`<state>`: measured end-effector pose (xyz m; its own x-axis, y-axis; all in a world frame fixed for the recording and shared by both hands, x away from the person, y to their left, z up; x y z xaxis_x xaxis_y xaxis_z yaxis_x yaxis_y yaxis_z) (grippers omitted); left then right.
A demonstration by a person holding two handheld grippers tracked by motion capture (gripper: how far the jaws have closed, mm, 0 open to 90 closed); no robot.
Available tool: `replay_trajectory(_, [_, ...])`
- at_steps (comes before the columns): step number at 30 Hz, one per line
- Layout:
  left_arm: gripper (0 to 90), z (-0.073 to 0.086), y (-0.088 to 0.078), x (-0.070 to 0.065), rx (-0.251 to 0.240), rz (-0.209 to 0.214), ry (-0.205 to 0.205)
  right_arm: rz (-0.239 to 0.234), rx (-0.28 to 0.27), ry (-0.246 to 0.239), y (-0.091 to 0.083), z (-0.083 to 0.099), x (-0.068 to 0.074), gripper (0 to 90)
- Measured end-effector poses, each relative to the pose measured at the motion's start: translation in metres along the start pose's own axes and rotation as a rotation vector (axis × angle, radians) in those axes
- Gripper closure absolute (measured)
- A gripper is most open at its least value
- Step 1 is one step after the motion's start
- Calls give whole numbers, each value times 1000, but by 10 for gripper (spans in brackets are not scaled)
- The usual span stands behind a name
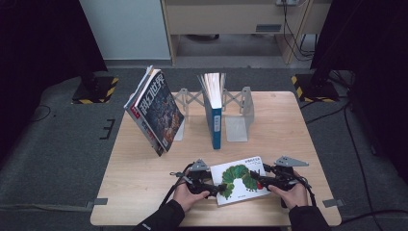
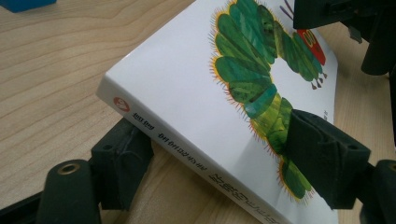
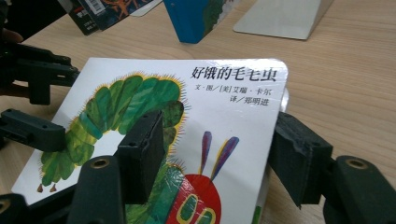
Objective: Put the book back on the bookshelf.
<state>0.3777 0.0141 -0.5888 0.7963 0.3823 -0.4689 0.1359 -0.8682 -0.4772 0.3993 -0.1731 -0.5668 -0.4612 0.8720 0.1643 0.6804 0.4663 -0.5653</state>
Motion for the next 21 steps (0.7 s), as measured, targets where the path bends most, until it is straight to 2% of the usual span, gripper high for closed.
replay_trajectory(3, [224,0,0,0,-1,0,-1,28,4,-11,0,1,-4,362])
replay_trajectory(6, [227,0,0,0,-1,-1,-1,64,45,-22,1,8,-10,371])
replay_trajectory(10, [228,0,0,0,-1,0,-2,51,76,5,2,13,-9,397])
replay_trajectory(15, [230,0,0,0,-5,3,-6,44,77,14,4,14,-5,391])
replay_trajectory(18, [231,0,-1,1,-6,8,-8,50,62,51,5,14,-6,412])
replay_trajectory(21, [230,0,-1,1,-5,14,-9,53,56,52,5,14,-6,418])
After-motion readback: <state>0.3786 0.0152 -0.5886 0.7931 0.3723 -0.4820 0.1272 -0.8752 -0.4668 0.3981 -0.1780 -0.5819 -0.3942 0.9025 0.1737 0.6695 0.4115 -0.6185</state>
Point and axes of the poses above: each handheld gripper's, and its own axes: y roughly forward along the jaws, z roughly out of its underside, x roughly to its left, the point moved 9 cm from there along y, roughly forward along the jaws, and after that the axes turned 12 degrees about z, right-handed, at the moved point
